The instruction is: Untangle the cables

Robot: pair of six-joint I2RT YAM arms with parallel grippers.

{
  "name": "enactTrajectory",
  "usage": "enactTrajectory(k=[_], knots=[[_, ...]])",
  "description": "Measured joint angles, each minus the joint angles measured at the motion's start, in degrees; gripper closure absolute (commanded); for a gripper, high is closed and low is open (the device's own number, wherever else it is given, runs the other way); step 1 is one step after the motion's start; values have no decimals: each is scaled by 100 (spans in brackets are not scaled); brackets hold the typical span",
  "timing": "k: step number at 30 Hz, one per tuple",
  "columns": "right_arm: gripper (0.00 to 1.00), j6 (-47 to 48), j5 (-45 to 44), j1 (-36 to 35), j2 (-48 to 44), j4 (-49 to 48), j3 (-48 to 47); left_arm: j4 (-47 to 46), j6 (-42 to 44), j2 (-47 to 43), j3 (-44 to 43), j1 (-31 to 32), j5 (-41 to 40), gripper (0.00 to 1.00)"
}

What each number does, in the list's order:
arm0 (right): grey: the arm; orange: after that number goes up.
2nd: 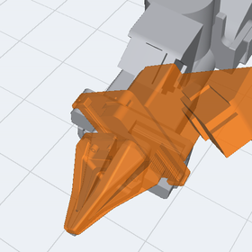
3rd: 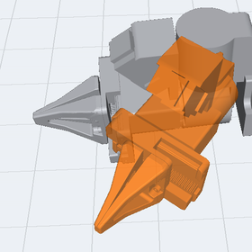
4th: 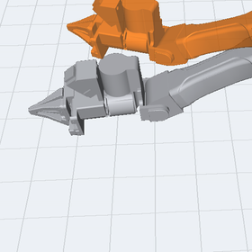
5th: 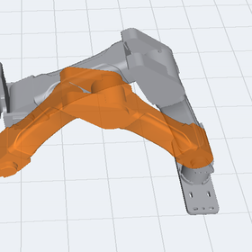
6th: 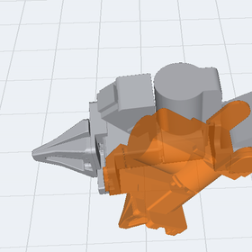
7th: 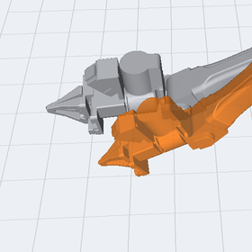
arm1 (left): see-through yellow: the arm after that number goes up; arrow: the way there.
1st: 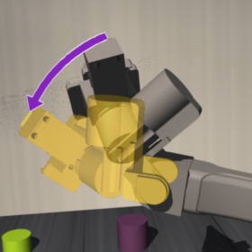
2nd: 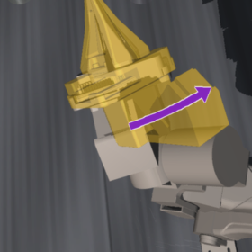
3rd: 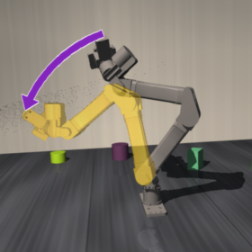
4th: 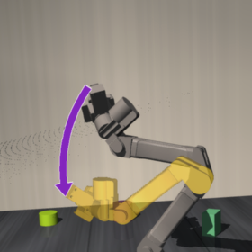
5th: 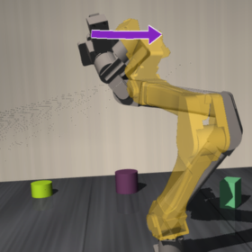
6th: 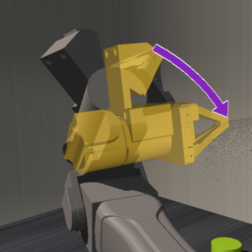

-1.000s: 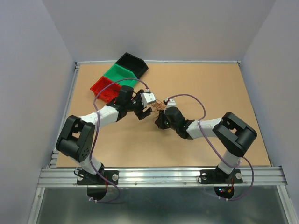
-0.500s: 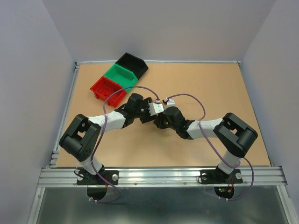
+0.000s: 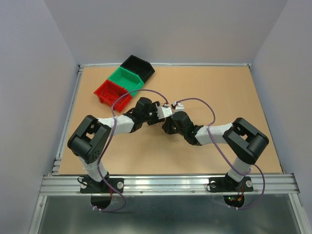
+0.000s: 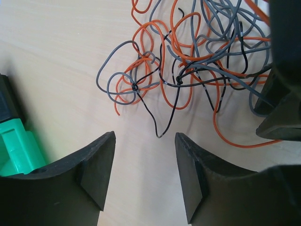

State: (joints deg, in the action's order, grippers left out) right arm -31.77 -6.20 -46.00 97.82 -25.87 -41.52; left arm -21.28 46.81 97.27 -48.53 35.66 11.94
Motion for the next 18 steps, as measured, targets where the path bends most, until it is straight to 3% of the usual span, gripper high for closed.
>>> enactTrajectory(k=[2,5,6,8,9,10,18], knots=[[75,-13,-2,9,0,28,0,-31,57,4,0,28,-98,43],[75,-52,-57,35,-2,107,22,-85,131,101,-50,87,-256,59],[75,-70,-85,55,-2,149,35,-85,151,151,-92,105,-297,71],[75,-90,-131,90,0,214,66,-90,184,260,-177,140,-345,81],[75,-103,-133,92,-2,221,81,-105,195,332,-216,164,-409,93],[75,-114,-129,92,-7,227,101,-118,201,354,-219,166,-450,99],[75,-72,-144,48,-210,216,129,-162,133,181,-138,164,-444,100]])
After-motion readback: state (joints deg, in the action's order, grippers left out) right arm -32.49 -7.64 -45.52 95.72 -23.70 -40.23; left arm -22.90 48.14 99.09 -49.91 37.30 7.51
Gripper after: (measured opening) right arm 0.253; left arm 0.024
